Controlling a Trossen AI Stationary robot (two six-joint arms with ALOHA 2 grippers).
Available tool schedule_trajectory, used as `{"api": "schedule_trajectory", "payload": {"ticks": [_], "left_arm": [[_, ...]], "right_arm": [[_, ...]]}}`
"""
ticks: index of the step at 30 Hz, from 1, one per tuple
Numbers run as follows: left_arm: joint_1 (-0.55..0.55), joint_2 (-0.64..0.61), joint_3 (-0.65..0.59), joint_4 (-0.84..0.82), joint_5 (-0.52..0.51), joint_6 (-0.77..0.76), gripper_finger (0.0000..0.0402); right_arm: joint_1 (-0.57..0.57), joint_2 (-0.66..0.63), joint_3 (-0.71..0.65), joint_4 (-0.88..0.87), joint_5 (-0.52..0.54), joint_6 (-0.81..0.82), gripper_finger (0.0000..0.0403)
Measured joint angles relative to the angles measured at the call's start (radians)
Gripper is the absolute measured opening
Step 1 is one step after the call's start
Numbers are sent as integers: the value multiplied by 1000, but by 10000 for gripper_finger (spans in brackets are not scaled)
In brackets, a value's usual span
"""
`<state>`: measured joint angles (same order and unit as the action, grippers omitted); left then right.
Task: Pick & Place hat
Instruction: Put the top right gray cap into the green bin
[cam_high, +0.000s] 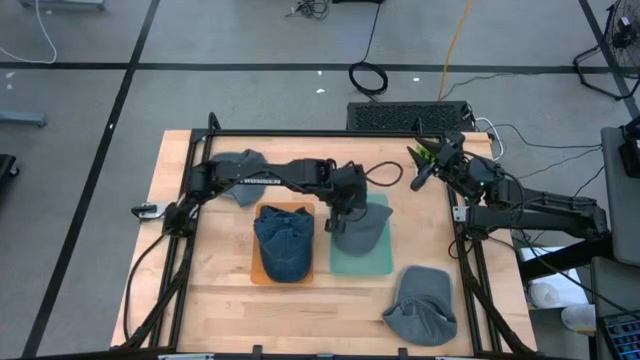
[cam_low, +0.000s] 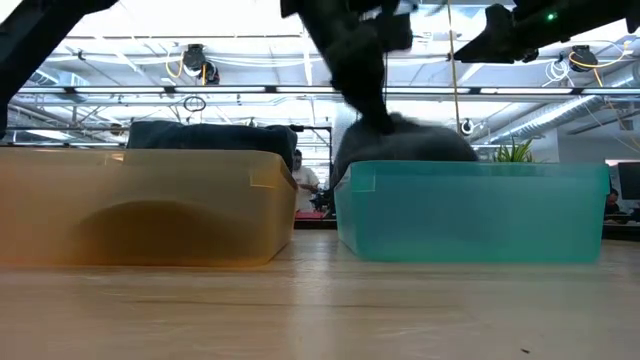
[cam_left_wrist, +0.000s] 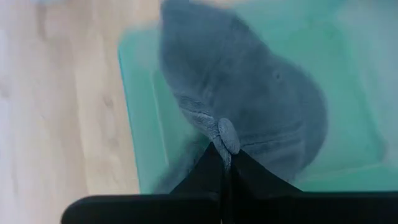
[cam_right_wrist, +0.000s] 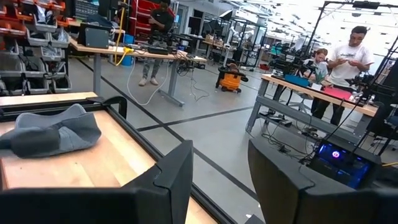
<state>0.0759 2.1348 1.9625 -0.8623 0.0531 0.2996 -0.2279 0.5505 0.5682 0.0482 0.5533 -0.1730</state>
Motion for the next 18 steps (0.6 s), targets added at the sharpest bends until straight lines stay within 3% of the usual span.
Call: {"api": "schedule_trajectory", "payload": {"ticks": [5, 10, 18], "left_arm": [[15, 26, -35, 37, -18, -15, 3], [30, 39, -46, 47, -127, -70, 8], [42, 21, -45, 83, -91, -96, 92]], "right_arm": [[0, 13, 0, -1, -2, 0, 144], [0, 26, 0, -16, -3, 0, 144], [0, 38, 0, -24, -4, 30, 144]]}}
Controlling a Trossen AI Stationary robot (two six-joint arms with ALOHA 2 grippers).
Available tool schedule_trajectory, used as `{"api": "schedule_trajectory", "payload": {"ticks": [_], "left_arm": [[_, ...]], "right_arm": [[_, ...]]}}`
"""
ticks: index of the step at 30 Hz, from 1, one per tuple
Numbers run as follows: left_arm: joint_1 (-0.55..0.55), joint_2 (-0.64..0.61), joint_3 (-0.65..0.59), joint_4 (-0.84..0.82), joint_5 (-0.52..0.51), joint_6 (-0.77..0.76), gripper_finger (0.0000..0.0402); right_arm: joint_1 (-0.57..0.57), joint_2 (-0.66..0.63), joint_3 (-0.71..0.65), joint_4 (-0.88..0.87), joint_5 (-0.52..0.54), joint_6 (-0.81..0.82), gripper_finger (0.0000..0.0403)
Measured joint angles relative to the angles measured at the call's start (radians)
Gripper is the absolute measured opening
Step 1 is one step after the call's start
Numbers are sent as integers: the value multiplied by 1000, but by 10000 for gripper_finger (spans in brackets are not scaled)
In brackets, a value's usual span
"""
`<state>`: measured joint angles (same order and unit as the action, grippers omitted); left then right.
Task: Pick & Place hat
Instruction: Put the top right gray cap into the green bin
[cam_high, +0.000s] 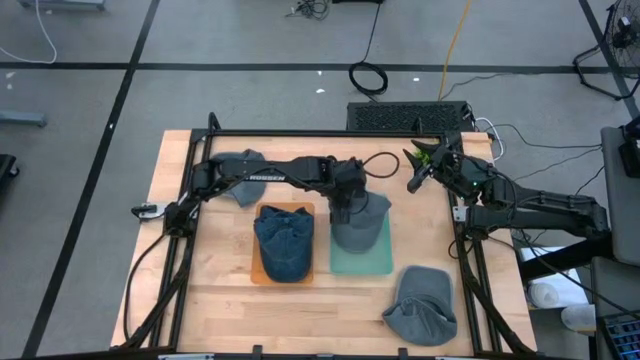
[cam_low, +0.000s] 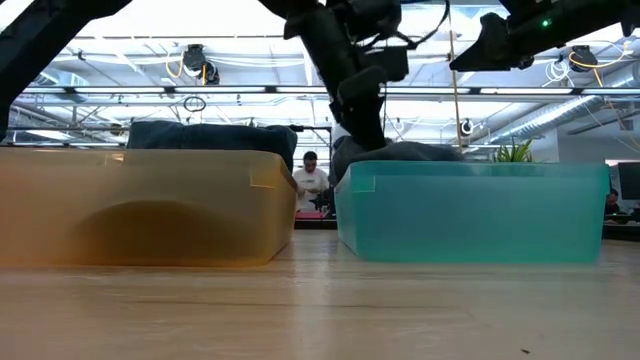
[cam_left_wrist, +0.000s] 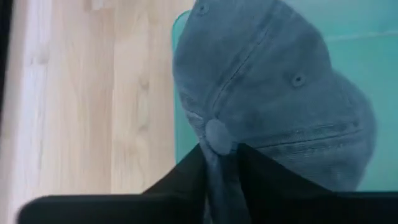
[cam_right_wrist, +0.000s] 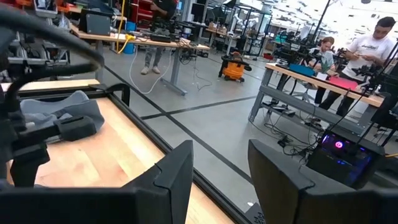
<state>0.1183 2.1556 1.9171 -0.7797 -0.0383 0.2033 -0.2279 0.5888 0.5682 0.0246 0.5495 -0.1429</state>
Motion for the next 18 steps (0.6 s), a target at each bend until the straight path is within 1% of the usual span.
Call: {"api": "schedule_trajectory", "payload": {"ticks": [6, 9, 12, 15, 18], "left_arm": [[-9, -6, 0, 42, 26, 15, 178], [-9, -17, 0, 38, 76, 30, 223], [-8, -51, 0, 18, 148, 30, 264], [-7, -88, 1, -8, 191, 38, 294], [-15, -121, 2, -57, 157, 68, 312]], "right_arm": [[0, 2, 0, 0, 4, 0, 144], [0, 2, 0, 0, 4, 0, 144], [0, 2, 0, 0, 7, 0, 144], [0, 2, 0, -5, 7, 0, 144], [0, 2, 0, -12, 5, 0, 144]]}}
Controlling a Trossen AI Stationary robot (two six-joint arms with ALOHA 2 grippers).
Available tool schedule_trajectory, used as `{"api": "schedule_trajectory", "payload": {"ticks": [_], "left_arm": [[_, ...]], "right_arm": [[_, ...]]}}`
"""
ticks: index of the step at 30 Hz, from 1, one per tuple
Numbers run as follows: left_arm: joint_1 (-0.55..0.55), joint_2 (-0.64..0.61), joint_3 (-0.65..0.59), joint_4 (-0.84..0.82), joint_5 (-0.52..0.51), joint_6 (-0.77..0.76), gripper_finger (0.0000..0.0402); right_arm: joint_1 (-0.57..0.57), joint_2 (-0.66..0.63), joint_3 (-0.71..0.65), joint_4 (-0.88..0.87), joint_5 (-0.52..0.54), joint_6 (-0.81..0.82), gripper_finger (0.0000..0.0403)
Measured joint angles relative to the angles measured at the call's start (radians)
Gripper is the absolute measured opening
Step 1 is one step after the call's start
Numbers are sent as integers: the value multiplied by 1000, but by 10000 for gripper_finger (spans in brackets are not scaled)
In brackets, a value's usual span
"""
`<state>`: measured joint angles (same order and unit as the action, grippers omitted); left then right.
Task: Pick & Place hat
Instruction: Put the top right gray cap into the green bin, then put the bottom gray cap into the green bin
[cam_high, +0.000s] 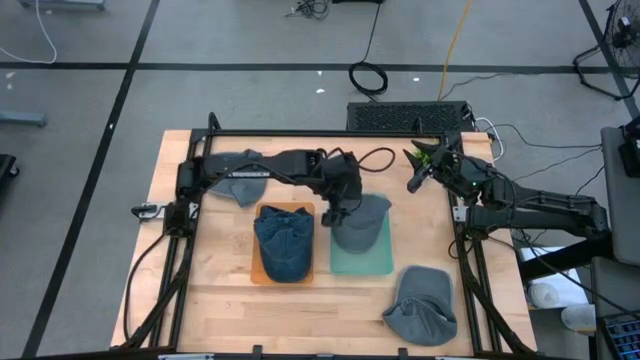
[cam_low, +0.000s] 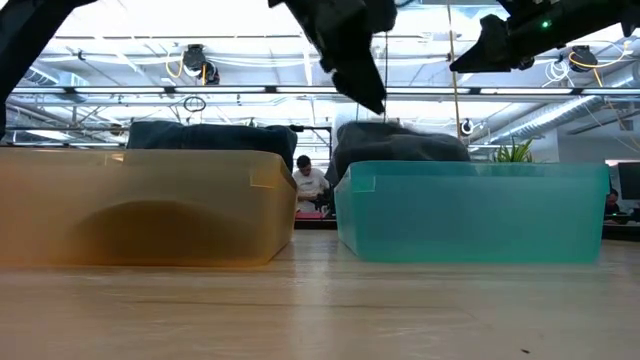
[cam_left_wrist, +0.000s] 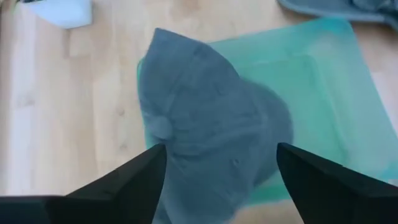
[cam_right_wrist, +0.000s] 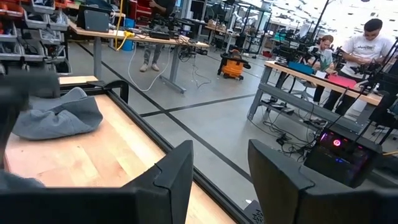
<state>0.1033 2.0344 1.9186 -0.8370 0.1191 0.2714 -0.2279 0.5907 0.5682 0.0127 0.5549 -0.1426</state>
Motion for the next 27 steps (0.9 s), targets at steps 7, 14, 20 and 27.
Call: {"api": "schedule_trajectory", "payload": {"ticks": [7, 14, 20, 27], "left_arm": [[2, -42, 0, -127, -11, 42, 313], [13, -69, 0, -158, 39, 67, 286], [40, -107, 0, -243, 28, 68, 272], [86, -141, -1, -173, 157, 50, 271]], "right_arm": [[0, -1, 0, -37, -1, 50, 144], [0, 0, 0, -87, -2, 129, 144], [1, 0, 0, -102, -6, 139, 144], [1, 0, 0, -101, -7, 139, 144]]}}
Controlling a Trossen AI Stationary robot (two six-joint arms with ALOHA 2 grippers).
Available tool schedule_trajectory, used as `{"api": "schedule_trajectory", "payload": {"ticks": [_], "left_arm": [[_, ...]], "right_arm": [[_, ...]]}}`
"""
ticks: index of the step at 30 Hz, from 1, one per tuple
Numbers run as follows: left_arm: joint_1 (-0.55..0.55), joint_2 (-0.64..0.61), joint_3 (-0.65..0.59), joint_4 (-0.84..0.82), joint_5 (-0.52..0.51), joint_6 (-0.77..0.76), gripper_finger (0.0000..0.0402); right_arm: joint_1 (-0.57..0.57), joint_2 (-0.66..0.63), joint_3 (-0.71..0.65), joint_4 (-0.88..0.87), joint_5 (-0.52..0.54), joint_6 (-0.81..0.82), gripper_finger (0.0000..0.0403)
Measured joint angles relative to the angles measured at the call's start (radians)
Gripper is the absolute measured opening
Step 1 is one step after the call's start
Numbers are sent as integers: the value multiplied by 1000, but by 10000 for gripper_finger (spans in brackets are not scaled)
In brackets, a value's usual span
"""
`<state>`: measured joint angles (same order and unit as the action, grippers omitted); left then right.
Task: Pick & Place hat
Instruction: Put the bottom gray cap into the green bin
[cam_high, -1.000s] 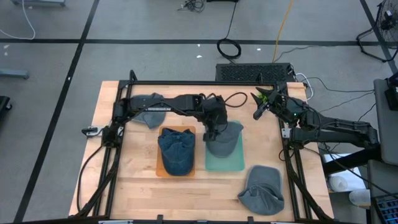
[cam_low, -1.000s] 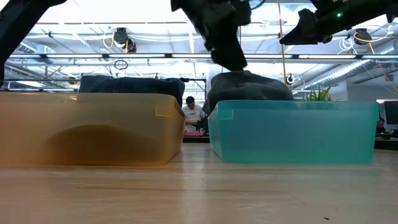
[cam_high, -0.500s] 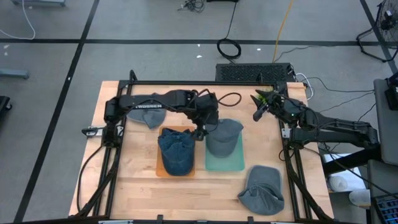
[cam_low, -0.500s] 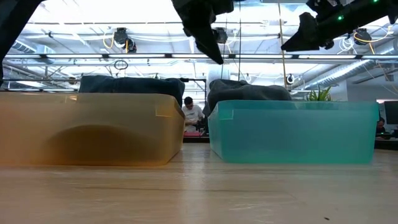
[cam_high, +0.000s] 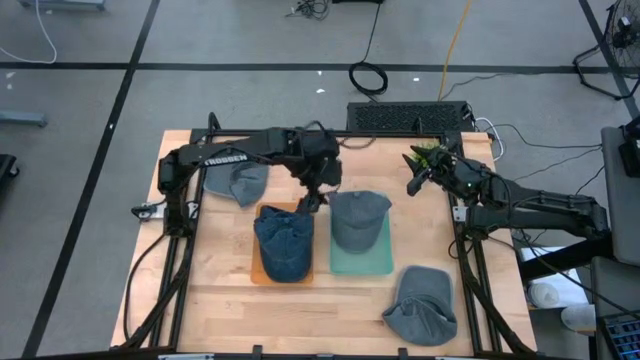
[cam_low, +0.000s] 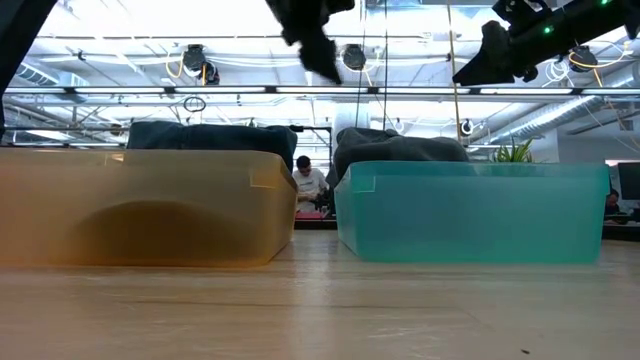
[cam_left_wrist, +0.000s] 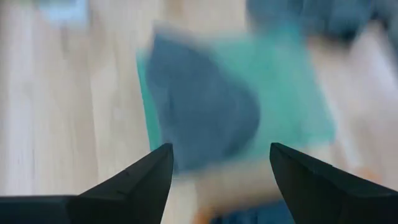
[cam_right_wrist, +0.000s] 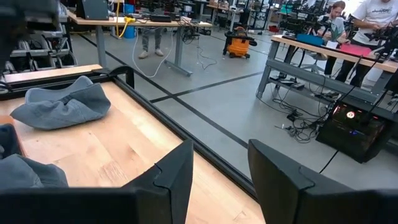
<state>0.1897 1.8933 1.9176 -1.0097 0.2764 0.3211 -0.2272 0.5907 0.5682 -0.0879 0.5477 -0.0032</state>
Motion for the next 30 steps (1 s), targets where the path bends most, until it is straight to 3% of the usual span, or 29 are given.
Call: {"api": "schedule_trajectory", "payload": {"ticks": [2, 6, 12, 15, 19, 23, 26, 30], "left_arm": [[10, -4, 0, 147, 54, -45, 271], [21, -5, 0, 395, 60, -144, 271], [21, -17, -44, 517, 64, -121, 271], [38, -74, -177, 600, 44, -130, 271], [69, -218, -447, 809, 32, -173, 271], [92, -382, -691, 946, -3, -213, 271], [95, -519, -811, 1008, -84, -221, 271], [89, -659, -905, 969, -107, -224, 271]], "right_arm": [[0, 0, 0, 0, 1, 0, 144], [0, 0, 0, 0, 0, 0, 144], [0, 0, 0, 0, 1, 0, 144], [0, 0, 0, 0, 1, 0, 144], [0, 0, 0, 0, -3, 7, 144], [-1, 1, 0, 2, -104, 45, 148], [0, 17, 0, 8, -150, 49, 166], [0, 60, 0, 20, -160, 66, 208]]}}
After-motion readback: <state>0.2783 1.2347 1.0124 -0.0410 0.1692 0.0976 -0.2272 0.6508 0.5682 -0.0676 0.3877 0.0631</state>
